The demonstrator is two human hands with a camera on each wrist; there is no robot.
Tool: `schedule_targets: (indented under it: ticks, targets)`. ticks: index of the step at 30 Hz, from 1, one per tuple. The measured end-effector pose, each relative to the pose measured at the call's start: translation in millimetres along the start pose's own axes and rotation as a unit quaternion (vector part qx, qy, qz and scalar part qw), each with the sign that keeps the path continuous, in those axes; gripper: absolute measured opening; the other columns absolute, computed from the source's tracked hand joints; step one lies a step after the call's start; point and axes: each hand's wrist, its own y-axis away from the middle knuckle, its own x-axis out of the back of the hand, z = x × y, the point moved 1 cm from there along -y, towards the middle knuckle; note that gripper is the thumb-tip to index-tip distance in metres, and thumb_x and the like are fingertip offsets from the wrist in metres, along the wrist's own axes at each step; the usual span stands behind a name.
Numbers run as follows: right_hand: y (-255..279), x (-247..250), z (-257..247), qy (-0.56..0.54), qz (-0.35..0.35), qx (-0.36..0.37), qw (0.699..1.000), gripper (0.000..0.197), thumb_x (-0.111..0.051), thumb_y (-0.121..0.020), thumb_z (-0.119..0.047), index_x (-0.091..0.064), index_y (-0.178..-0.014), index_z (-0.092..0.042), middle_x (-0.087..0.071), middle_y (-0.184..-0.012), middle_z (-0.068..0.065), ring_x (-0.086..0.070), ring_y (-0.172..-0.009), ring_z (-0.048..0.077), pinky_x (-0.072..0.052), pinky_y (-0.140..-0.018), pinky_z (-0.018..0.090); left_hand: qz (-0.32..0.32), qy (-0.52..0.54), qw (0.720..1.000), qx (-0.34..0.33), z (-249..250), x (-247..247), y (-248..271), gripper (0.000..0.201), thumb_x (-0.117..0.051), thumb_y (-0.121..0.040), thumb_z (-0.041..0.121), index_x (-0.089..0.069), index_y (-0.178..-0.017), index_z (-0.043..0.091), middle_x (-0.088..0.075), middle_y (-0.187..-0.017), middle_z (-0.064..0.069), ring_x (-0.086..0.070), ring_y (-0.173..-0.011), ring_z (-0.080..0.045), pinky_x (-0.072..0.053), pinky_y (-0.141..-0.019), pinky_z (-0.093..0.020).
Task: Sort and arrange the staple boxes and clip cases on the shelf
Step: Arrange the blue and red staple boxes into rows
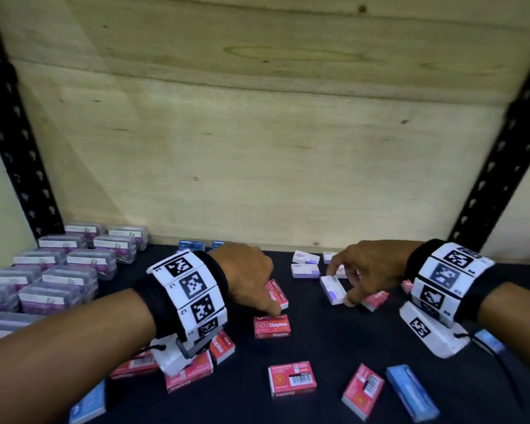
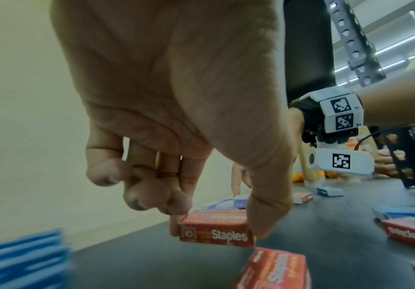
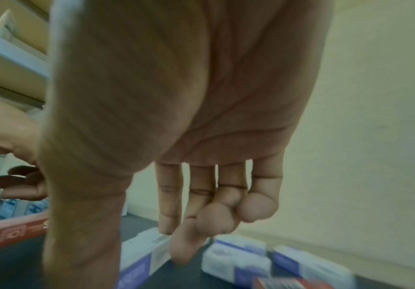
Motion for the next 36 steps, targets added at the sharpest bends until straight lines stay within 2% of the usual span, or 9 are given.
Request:
schedule_targets:
  ticks: [3,7,11,17,21,24,27,31,36]
  targets:
    - [13,-15,14,-0.019,-0.010,-0.018,1.000,0.058,-0.077,-0.074,-0.050,-0.056,-0.125,-0.032,-0.069,-0.076,-0.011,-0.063,-0.073,0.005,-0.049,-0.077,0.025,0.006,-0.009,1.000,-0.029,19,1,-18,0.053,-0.058,-0.073,0.070,-0.063,-0.087,0.019,-0.061,-0.082,0.002,-0.060,-0.077,-0.020,-0.038,-0.056,-0.028]
    - [23,-25,24,-0.015,0.001,-0.033,0.999,0.056,-0.076,-0.074,-0.054,-0.056,-0.122,-0.034,-0.057,-0.078,-0.012,-0.053,-0.071,0.001,-0.041,-0.068,0.022,-0.005,-0.015,0.998,-0.058,39,3,-39,0.056,-0.058,-0.072,0.071,-0.066,-0.088,0.018,-0.062,-0.081,0.002,-0.061,-0.076,-0.020,-0.041,-0.057,-0.029]
    - [24,-36,27,-0.022,-0.004,-0.022,0.999,0.060,-0.075,-0.072,-0.059,-0.056,-0.124,-0.036,-0.059,-0.104,-0.010,-0.058,-0.097,0.012,-0.049,-0.089,0.031,-0.007,-0.017,0.997,-0.075,50,5,-50,0.053,-0.058,-0.074,0.068,-0.066,-0.091,0.019,-0.064,-0.085,0.001,-0.061,-0.078,-0.019,-0.045,-0.060,-0.030]
    - [21,-34,27,-0.021,-0.006,-0.017,1.000,0.063,-0.077,-0.069,-0.061,-0.055,-0.122,-0.037,-0.054,-0.105,-0.013,-0.056,-0.100,0.011,-0.048,-0.093,0.032,-0.021,-0.006,0.996,-0.086,46,4,-50,0.059,-0.052,-0.076,0.076,-0.066,-0.101,0.024,-0.067,-0.093,0.003,-0.063,-0.086,-0.019,-0.054,-0.076,-0.037]
    - [16,-24,16,-0.020,0.014,-0.006,1.000,0.061,-0.073,-0.073,-0.063,-0.055,-0.124,-0.034,-0.052,-0.095,-0.014,-0.060,-0.088,0.010,-0.046,-0.081,0.024,-0.020,0.001,0.998,-0.060,25,9,-36,0.068,-0.051,-0.076,0.078,-0.063,-0.116,0.024,-0.066,-0.107,0.002,-0.062,-0.095,-0.021,-0.052,-0.082,-0.038]
    - [11,-14,-5,-0.018,0.020,0.012,1.000,0.051,-0.069,-0.079,-0.060,-0.058,-0.122,-0.033,-0.057,-0.101,-0.010,-0.060,-0.073,0.004,-0.043,-0.070,0.020,-0.031,0.018,0.999,-0.030,0,14,-15,0.062,-0.053,-0.082,0.071,-0.059,-0.124,0.025,-0.063,-0.115,0.002,-0.059,-0.101,-0.019,-0.050,-0.085,-0.036]
    - [1,-8,-29,-0.010,0.035,0.049,0.998,0.040,-0.069,-0.083,-0.054,-0.062,-0.116,-0.032,-0.055,-0.098,-0.012,-0.056,-0.085,0.009,-0.044,-0.075,0.022,-0.032,0.032,0.999,0.010,-30,13,12,0.056,-0.055,-0.084,0.067,-0.060,-0.122,0.027,-0.063,-0.113,0.003,-0.058,-0.096,-0.017,-0.048,-0.082,-0.033]
    - [-18,-5,-69,-0.012,0.028,0.098,0.995,0.040,-0.068,-0.082,-0.057,-0.062,-0.114,-0.033,-0.058,-0.098,-0.012,-0.059,-0.090,0.009,-0.050,-0.082,0.028,-0.046,0.036,0.995,0.075,-70,-1,56,0.050,-0.057,-0.083,0.066,-0.061,-0.119,0.031,-0.061,-0.107,0.005,-0.058,-0.095,-0.017,-0.046,-0.081,-0.030]
    - [-39,2,-121,0.012,0.019,0.160,0.987,0.038,-0.066,-0.085,-0.055,-0.061,-0.115,-0.032,-0.061,-0.094,-0.011,-0.059,-0.083,0.008,-0.044,-0.073,0.023,-0.066,0.060,0.989,0.121,-110,-16,108,0.034,-0.061,-0.086,0.054,-0.065,-0.111,0.031,-0.061,-0.097,0.012,-0.054,-0.088,-0.011,-0.044,-0.081,-0.025]
